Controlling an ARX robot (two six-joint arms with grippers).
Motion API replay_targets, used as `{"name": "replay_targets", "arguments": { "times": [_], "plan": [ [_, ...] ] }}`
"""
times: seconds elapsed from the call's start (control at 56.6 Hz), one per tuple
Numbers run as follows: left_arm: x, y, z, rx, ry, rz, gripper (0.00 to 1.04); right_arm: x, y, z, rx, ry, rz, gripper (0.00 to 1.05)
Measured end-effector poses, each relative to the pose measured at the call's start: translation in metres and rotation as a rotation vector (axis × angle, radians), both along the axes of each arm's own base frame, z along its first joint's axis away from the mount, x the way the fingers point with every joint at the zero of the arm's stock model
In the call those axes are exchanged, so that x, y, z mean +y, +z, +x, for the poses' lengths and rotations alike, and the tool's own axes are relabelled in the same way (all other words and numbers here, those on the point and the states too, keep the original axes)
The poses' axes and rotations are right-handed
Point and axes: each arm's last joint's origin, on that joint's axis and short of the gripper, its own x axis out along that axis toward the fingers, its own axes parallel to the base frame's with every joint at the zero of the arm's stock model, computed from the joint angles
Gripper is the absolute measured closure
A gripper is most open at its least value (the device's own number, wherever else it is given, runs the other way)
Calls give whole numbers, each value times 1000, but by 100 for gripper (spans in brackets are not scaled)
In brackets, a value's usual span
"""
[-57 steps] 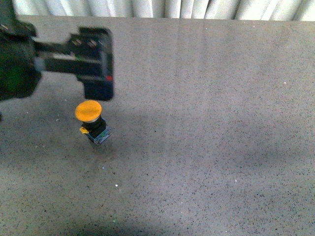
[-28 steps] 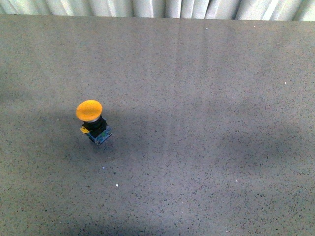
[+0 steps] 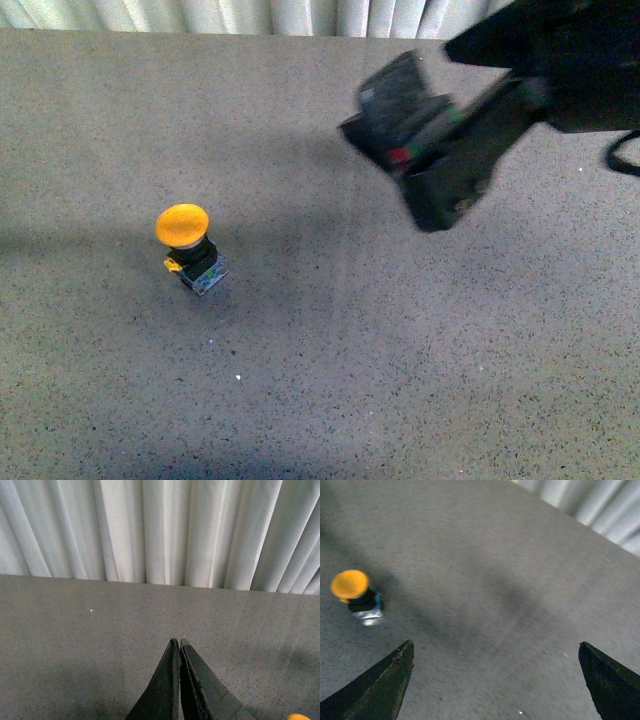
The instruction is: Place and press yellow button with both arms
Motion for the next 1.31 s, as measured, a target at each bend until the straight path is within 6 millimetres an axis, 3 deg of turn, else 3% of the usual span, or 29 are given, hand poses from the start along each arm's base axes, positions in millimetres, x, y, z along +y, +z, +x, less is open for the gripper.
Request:
{"name": "replay_targets", "arguments": {
  "times": [0.194, 0.459, 0.778, 1.308],
  "plan": [
    [0, -5, -11, 3, 0, 0, 103, 46, -11, 28, 7, 126, -63, 10],
    [0, -14, -21, -1, 0, 0, 103, 79, -24, 40, 32, 198, -49, 50],
    [0, -11, -32, -16, 0, 0, 103, 98, -41, 47, 110, 226, -6, 103],
    [0, -10, -44, -19, 0, 0, 103, 108, -56, 52, 226, 229, 80, 103]
  ]
}}
